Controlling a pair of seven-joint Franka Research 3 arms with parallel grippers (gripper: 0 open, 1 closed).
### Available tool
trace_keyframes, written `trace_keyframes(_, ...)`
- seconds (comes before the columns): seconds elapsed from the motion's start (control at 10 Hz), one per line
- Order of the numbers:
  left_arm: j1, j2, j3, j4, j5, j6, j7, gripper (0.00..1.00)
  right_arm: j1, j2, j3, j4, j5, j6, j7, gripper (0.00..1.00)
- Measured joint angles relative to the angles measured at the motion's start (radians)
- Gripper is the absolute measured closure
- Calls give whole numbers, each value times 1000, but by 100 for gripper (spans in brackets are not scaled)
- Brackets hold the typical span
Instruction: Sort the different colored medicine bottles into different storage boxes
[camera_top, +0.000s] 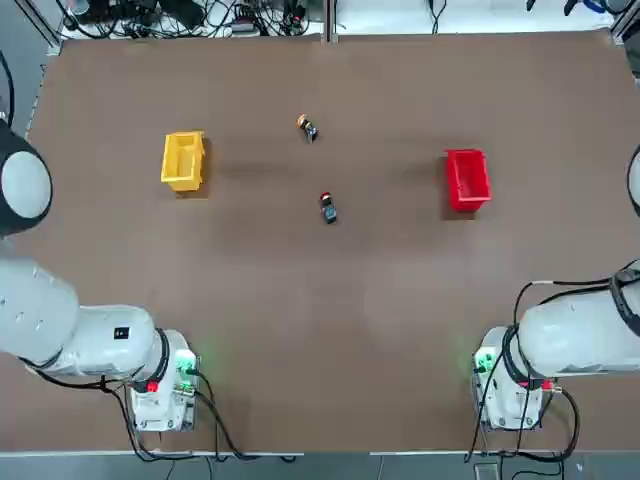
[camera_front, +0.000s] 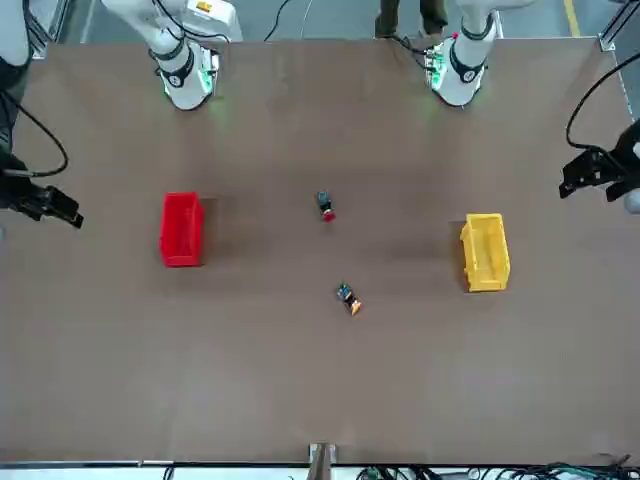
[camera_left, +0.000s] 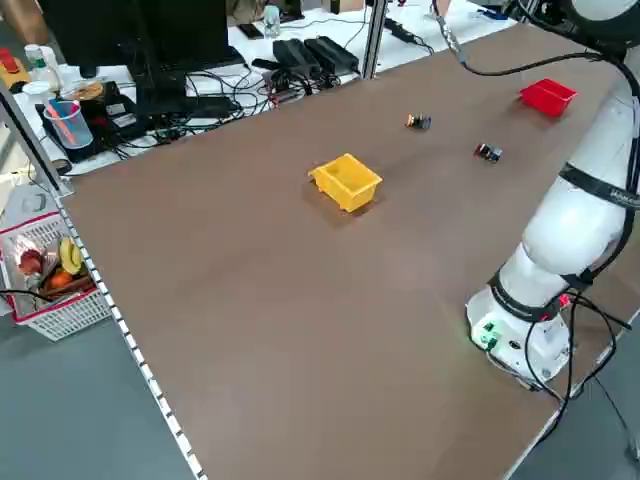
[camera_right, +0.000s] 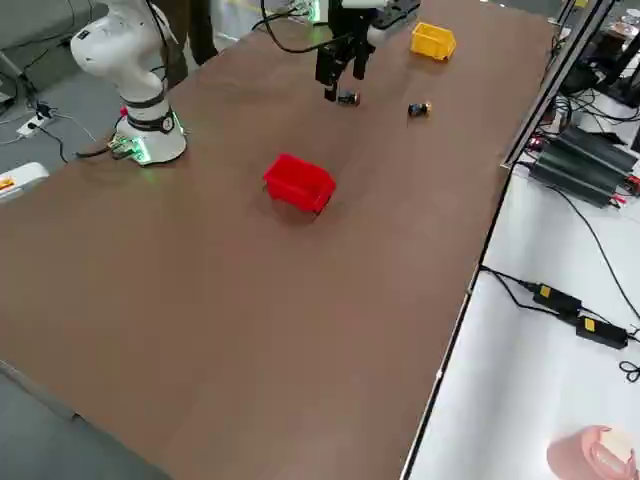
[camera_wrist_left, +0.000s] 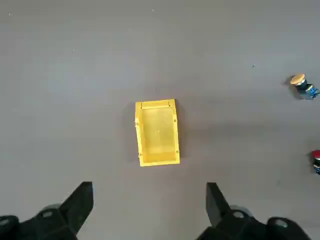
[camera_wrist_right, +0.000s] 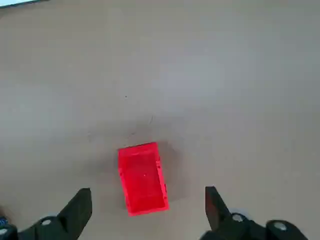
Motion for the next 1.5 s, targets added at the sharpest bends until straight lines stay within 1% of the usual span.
trace_keyframes(0.4, -6, 1, -9, 1, 0, 0, 0, 0, 0, 0, -1, 1, 0, -7, -22, 0)
trace_keyframes(0.6, -9, 22, -49, 0, 0, 3, -9, 0, 1, 0, 0, 2, 0, -8, -38, 0)
trace_keyframes(0.7, -10, 42, -66, 0, 0, 17, -44, 0, 14, 0, 2, 1, 2, -5, -53, 0)
trace_keyframes(0.9, -11, 93, -110, -1, 0, 77, -178, 0, 104, 2, 8, -20, 3, 28, -90, 0)
trace_keyframes(1.1, -13, 147, -167, -2, -1, 160, -332, 0, 210, 20, 14, -87, 3, 117, -150, 0)
trace_keyframes(1.2, -22, 171, -193, -2, -1, 190, -414, 0, 262, 42, 14, -111, 4, 163, -167, 0)
trace_keyframes(1.5, -109, 231, -205, -4, 0, 212, -732, 0, 437, 151, 10, -129, 29, 291, -143, 0)
